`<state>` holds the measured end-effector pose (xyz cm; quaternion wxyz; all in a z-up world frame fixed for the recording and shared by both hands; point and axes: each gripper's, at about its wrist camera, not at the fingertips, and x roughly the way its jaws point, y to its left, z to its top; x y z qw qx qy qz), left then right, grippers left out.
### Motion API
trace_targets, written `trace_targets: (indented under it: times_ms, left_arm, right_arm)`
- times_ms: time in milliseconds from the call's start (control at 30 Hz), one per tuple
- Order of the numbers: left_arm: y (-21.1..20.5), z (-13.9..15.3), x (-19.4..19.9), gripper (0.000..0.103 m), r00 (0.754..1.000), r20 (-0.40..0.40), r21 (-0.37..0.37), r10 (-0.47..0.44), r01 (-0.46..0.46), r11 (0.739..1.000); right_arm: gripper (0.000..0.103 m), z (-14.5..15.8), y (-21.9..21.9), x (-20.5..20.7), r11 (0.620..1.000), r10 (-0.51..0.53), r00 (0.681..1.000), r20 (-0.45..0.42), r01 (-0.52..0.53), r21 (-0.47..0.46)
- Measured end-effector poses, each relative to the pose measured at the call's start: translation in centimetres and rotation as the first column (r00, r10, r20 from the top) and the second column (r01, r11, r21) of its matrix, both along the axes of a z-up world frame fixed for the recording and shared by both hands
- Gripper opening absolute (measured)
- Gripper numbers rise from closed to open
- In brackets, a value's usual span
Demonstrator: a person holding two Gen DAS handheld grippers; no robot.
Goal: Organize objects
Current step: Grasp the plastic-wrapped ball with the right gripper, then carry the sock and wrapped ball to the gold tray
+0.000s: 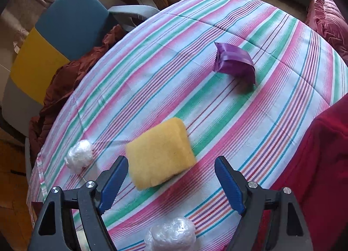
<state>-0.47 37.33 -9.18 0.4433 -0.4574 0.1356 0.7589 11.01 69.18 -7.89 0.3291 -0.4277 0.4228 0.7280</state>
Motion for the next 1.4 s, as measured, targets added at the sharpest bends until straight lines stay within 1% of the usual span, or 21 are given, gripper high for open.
trace_targets:
  times_ms: [67, 167, 267, 333, 400, 467, 533, 567, 600, 700, 800, 833, 900, 1000, 1100, 1233, 1300, 1400]
  left_arm:
    - [-1.4, -0.1, 0.0, 0.07, 1.0, 0.015, 0.003, 0.016, -0.016, 1.0]
    - [-2.4, 0.0, 0.4, 0.07, 1.0, 0.007, 0.004, 0.019, -0.019, 1.0]
    - [-2.7, -0.1, 0.6, 0.07, 1.0, -0.003, 0.011, 0.013, -0.013, 1.0]
    - [-2.6, -0.1, 0.7, 0.07, 1.0, -0.004, 0.014, 0.011, -0.011, 1.0]
    - [-2.9, -0.1, 0.5, 0.07, 1.0, 0.012, 0.015, 0.019, -0.019, 1.0]
    - [-2.9, -0.1, 0.4, 0.07, 1.0, 0.015, 0.019, 0.017, -0.018, 1.0]
    - [-3.1, -0.1, 0.4, 0.07, 1.0, 0.018, 0.021, 0.02, -0.021, 1.0]
    - [-3.2, -0.1, 0.4, 0.07, 1.0, 0.016, 0.02, 0.019, -0.02, 1.0]
    - [-3.3, -0.1, 0.5, 0.07, 1.0, 0.014, 0.02, 0.019, -0.019, 1.0]
    - [-3.9, -0.1, 0.6, 0.07, 1.0, 0.008, 0.026, 0.019, -0.02, 0.999]
    - [-4.3, -0.1, 0.6, 0.069, 1.0, 0.002, 0.028, 0.02, -0.02, 0.999]
    - [-4.5, 0.0, 0.6, 0.069, 1.0, 0.003, 0.029, 0.027, -0.027, 0.999]
    - [-4.8, 0.1, 0.7, 0.068, 0.999, 0.0, 0.025, 0.041, -0.041, 0.999]
    - [-5.3, 0.2, 0.9, 0.068, 0.998, -0.019, 0.019, 0.058, -0.057, 0.998]
    - [-6.1, 0.5, 1.0, 0.068, 0.996, -0.033, 0.006, 0.087, -0.087, 0.996]
    - [-7.4, 1.9, 1.3, 0.068, 0.992, -0.065, 0.023, 0.108, -0.106, 0.994]
    - [-8.1, 2.9, 1.4, 0.068, 0.989, -0.085, 0.035, 0.121, -0.118, 0.992]
    - [-9.2, 4.4, 1.6, 0.068, 0.983, -0.116, 0.056, 0.145, -0.139, 0.989]
  right_arm:
    - [0.083, 0.2, -0.7, 0.2, 1.0, 0.016, 1.0, 0.0, -0.016, -0.01]
    - [0.083, 0.6, -2.5, 0.2, 0.996, 0.083, 0.996, 0.023, -0.083, -0.015]
    - [0.083, 0.2, -4.8, -0.3, 0.984, 0.179, 0.98, 0.082, -0.177, -0.027]
    - [0.083, -0.2, -6.1, -0.2, 0.975, 0.223, 0.967, 0.12, -0.221, -0.029]
    - [0.083, -1.0, -7.0, -0.2, 0.97, 0.243, 0.956, 0.165, -0.239, -0.042]
    - [0.082, -1.5, -7.4, -0.2, 0.97, 0.241, 0.953, 0.184, -0.234, -0.058]
    - [0.075, -1.5, -7.8, -0.4, 0.969, 0.246, 0.95, 0.19, -0.243, -0.042]
    - [0.063, -1.7, -8.0, -0.6, 0.967, 0.256, 0.946, 0.2, -0.252, -0.044]
    - [0.062, -1.7, -8.3, -0.7, 0.966, 0.258, 0.943, 0.212, -0.258, -0.03]
    - [0.057, -1.5, -9.0, -0.8, 0.962, 0.273, 0.949, 0.16, -0.274, -0.015]
    - [0.057, -0.7, -10.4, -1.2, 0.944, 0.327, 0.941, 0.083, -0.33, 0.012]
    - [0.057, -0.5, -10.8, -1.4, 0.938, 0.344, 0.936, 0.074, -0.347, 0.024]
    - [0.057, -0.6, -11.5, -2.1, 0.924, 0.377, 0.923, 0.077, -0.381, 0.038]
    - [0.057, -1.3, -12.0, -2.7, 0.906, 0.412, 0.903, 0.124, -0.42, 0.054]
    - [0.057, -1.4, -12.1, -3.1, 0.896, 0.428, 0.892, 0.143, -0.44, 0.065]
    - [0.057, -0.9, -12.0, -3.2, 0.894, 0.429, 0.896, 0.113, -0.439, 0.085]
    - [0.057, -0.6, -11.9, -4.3, 0.894, 0.432, 0.897, 0.088, -0.439, 0.091]
    - [0.057, 0.1, -12.4, -4.5, 0.886, 0.448, 0.892, 0.059, -0.452, 0.106]
